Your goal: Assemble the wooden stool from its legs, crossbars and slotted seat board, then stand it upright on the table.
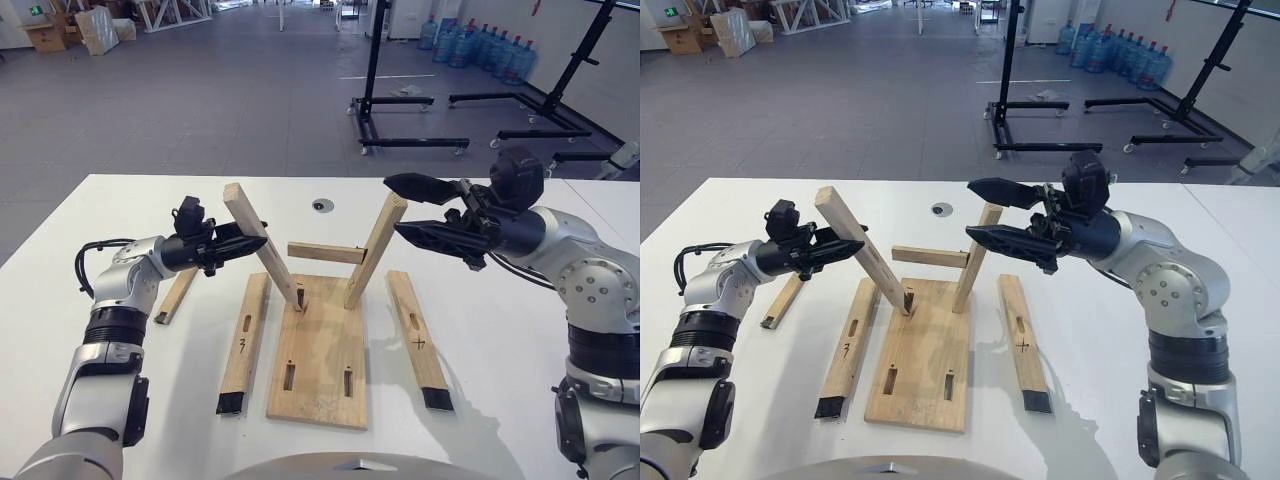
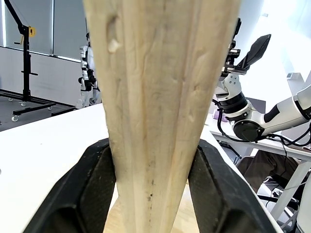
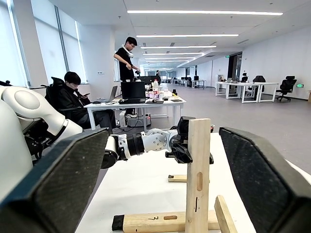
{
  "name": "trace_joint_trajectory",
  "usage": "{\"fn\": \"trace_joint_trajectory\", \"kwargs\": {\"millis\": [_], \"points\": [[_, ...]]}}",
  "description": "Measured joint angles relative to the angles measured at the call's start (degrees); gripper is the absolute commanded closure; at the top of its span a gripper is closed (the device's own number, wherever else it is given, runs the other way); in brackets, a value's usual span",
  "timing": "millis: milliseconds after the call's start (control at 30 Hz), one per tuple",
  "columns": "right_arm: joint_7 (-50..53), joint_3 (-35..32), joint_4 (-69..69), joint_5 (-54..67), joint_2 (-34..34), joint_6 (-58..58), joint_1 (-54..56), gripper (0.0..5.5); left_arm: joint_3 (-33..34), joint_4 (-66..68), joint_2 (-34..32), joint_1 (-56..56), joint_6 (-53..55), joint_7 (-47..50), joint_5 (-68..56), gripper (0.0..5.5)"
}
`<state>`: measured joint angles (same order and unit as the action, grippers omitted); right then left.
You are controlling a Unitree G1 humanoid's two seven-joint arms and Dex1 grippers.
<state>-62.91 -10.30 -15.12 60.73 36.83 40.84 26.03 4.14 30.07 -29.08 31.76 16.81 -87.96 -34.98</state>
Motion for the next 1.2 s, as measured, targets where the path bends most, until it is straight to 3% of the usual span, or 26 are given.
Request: {"fn": "trace_joint_trajectory", "kwargs": {"millis": [400,833,1200], "points": [[-0.7,1.6,0.9,-0.6,-0.2,0.0,1.2,1.35,-3.2,13.6,0.0,9.2,-3.3,-4.4,5.6,3.46],[-0.5,2.5,-0.4,-0.4,-1.3,0.5,1.4,1.35,-19.1,19.3,-5.6,19.4,-7.8,-4.4,6.0,3.46],[0.6,2.6,-1.5,0.3,-1.6,1.7,0.8,1.35,-29.4,13.0,-11.6,21.1,-9.7,-4.0,0.8,3.49]]}}
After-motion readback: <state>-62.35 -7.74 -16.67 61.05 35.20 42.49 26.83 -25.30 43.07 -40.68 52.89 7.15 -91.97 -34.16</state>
